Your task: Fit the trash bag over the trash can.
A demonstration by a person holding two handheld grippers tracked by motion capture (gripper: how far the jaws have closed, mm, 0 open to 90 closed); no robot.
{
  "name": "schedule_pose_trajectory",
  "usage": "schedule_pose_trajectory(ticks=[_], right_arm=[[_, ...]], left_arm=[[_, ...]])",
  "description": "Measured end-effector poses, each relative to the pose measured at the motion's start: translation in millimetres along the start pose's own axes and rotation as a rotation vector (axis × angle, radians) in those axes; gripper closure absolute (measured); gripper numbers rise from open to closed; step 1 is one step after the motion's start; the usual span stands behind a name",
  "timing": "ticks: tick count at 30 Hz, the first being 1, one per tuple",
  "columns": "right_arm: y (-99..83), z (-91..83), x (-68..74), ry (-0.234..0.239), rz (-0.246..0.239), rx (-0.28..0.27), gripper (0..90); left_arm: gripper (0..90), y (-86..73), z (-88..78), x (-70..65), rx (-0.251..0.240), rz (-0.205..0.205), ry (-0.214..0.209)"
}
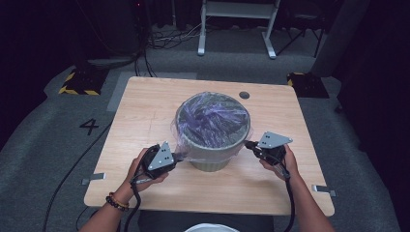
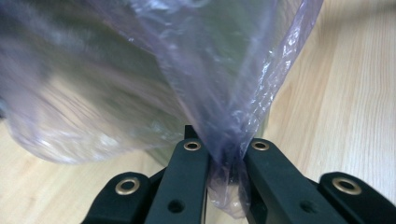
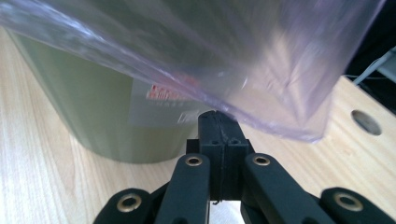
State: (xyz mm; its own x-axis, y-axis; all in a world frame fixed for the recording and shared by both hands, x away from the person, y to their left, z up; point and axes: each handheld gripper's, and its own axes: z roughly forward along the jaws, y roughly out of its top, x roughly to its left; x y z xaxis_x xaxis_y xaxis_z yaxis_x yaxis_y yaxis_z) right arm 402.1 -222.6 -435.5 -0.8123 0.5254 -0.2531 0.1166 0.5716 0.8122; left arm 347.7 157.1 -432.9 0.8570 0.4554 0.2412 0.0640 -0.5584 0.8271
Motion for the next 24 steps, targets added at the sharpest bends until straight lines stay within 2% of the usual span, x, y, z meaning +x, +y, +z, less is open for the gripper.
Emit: schedule_pose_trajectory(ticks=[8,10,12,14,16,18,20,21,22,24], right_arm=[[-10.5,1.6,-1.7,0.039,0.045,0.005,90.0],[-11.7,2.9,-2.3,0.042,0.053,0.011,90.0],[-13.8,4.7,-2.5,0.048,0.055,0.013,90.0],[-16.7,7.6,-1.8,0.063,0.055,0.036,90.0],[-18.7,9.3,-1.6,0.064,0.053,0.05,90.0],[-19.2,7.9,-3.0,0.07,0.066,0.045,90.0],[-19.8,5.5,-5.6,0.066,0.083,0.04,90.0],[-20.7,4.2,-7.1,0.071,0.095,0.037,88.8],[-21.8,3.0,-8.5,0.079,0.105,0.035,83.8],[-23.9,1.3,-10.2,0.086,0.118,0.042,77.7]], left_arm=[[90.0,-13.5,15.7,2.2,0.065,-0.005,-0.016],[90.0,-16.4,18.8,2.4,0.069,-0.007,-0.025],[88.8,-19.6,21.2,3.4,0.069,-0.019,-0.014],[77.4,-23.7,22.1,4.6,0.054,-0.036,-0.032],[57.3,-25.3,23.0,4.8,0.071,-0.049,-0.023],[46.7,-25.5,21.8,3.3,0.081,-0.037,-0.024],[31.8,-24.1,18.1,1.8,0.075,-0.043,-0.037],[25.9,-23.9,15.6,1.0,0.066,-0.049,-0.043],[22.2,-23.7,13.6,-0.1,0.061,-0.054,-0.038],[14.1,-23.6,6.3,-2.9,0.041,-0.09,-0.023]])
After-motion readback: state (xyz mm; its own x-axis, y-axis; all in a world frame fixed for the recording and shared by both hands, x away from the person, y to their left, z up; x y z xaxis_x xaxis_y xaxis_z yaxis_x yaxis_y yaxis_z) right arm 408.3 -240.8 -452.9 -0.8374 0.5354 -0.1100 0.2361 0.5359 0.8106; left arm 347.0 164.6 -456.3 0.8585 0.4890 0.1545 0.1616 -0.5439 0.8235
